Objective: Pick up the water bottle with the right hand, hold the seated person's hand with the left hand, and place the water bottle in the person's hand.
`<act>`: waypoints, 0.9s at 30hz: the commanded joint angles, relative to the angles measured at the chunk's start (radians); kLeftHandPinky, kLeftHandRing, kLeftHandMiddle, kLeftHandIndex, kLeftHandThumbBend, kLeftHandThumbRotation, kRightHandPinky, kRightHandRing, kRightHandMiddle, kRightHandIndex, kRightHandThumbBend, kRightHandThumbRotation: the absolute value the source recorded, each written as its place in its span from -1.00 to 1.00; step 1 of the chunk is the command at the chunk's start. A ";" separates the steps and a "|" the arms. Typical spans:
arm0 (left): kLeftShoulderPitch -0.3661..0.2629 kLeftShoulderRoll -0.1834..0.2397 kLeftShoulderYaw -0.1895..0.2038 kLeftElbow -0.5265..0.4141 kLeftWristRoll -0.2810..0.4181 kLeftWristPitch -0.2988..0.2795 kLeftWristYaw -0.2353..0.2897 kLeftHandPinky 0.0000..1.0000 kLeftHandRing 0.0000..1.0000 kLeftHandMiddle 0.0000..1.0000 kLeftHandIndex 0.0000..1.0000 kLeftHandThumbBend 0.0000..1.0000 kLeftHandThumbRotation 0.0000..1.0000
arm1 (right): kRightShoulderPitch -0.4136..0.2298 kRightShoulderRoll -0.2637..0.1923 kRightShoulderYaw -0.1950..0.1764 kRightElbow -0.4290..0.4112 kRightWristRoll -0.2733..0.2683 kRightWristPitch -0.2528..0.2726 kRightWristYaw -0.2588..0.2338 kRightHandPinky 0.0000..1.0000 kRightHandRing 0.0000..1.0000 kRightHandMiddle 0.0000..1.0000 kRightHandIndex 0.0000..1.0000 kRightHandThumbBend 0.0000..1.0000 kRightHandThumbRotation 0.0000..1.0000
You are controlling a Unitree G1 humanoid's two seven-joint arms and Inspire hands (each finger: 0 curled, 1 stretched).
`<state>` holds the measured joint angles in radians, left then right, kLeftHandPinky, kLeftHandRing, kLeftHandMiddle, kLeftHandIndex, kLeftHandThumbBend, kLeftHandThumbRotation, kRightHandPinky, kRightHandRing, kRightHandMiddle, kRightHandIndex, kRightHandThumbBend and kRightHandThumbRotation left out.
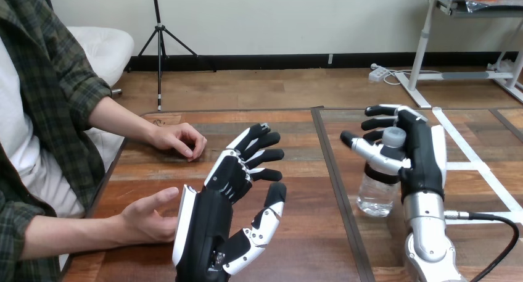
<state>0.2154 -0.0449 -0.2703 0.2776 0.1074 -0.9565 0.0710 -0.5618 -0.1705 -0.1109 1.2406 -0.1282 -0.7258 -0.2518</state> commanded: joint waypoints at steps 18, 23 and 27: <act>0.003 -0.027 0.009 -0.046 0.016 0.011 0.001 0.34 0.53 0.62 0.66 -0.27 -1.00 | 0.018 -0.044 0.017 -0.037 0.002 0.025 0.071 0.57 0.62 0.67 0.65 0.67 -1.00; -0.003 -0.024 0.009 -0.043 0.014 0.010 -0.003 0.37 0.55 0.63 0.67 -0.26 -1.00 | 0.022 -0.050 0.018 -0.040 0.005 0.036 0.087 0.60 0.65 0.71 0.69 0.68 -0.99; -0.007 -0.022 0.010 -0.041 0.016 0.011 -0.004 0.41 0.57 0.64 0.67 -0.24 -1.00 | 0.024 -0.054 0.019 -0.044 0.006 0.042 0.095 0.60 0.66 0.72 0.69 0.68 -0.99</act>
<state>0.2171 -0.0450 -0.2590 0.2774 0.1206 -0.9430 0.0708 -0.5016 -0.2055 -0.0909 1.2406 -0.1275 -0.6835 -0.1675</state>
